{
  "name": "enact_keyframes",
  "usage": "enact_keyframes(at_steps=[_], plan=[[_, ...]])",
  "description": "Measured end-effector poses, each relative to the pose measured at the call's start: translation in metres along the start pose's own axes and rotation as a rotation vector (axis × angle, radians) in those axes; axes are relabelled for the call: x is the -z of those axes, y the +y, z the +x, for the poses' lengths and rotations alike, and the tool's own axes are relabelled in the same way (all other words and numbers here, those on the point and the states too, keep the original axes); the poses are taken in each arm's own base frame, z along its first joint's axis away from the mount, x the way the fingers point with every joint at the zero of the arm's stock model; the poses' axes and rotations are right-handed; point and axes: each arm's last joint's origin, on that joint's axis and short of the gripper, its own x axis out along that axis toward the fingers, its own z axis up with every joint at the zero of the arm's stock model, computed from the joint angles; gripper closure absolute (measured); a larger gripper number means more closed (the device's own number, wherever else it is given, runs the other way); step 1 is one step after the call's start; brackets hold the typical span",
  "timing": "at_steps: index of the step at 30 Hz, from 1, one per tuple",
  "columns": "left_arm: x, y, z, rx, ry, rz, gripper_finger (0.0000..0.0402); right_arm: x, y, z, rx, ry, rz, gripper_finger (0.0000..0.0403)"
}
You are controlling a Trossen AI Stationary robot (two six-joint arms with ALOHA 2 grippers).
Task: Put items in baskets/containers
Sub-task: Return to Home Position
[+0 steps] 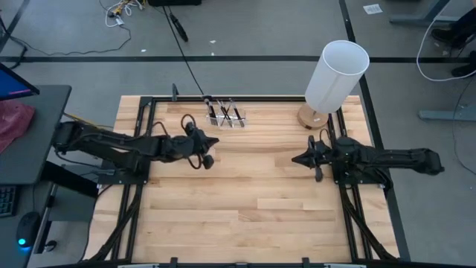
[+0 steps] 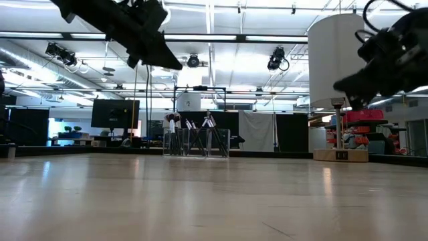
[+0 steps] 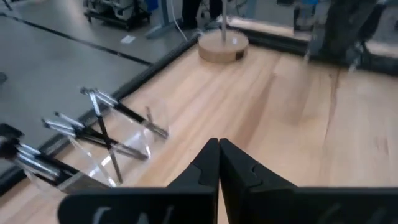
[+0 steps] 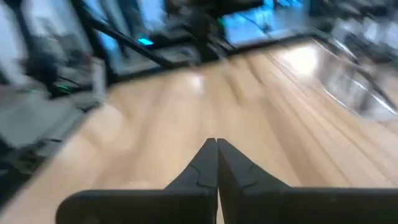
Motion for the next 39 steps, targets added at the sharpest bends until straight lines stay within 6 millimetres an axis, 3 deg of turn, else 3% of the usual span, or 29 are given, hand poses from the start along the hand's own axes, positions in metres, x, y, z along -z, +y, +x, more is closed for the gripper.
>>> enact_keyframes(at_steps=[5, 9, 19, 24, 30, 39], plan=[[-0.003, 0.016, -0.024, -0.012, -0.067, -0.043, 0.0398, -0.003, -0.007, -0.003, 0.107, -0.044, 0.029, 0.0402], [0.016, 0.036, -0.048, -0.029, -0.127, -0.107, 0.0398, -0.001, -0.010, -0.003, 0.200, -0.041, 0.036, 0.0398], [0.066, 0.073, -0.086, -0.007, -0.308, -0.235, 0.0397, -0.011, -0.004, -0.004, 0.124, -0.146, 0.034, 0.0398], [0.083, 0.081, -0.093, 0.020, -0.367, -0.295, 0.0399, -0.014, 0.001, -0.010, 0.074, -0.199, 0.011, 0.0400], [0.085, 0.084, -0.098, 0.055, -0.391, -0.303, 0.0394, -0.016, 0.004, -0.017, 0.054, -0.235, 0.000, 0.0396], [0.092, 0.088, -0.101, 0.049, -0.356, -0.179, 0.0399, -0.012, 0.004, -0.015, 0.091, -0.200, 0.006, 0.0392]])
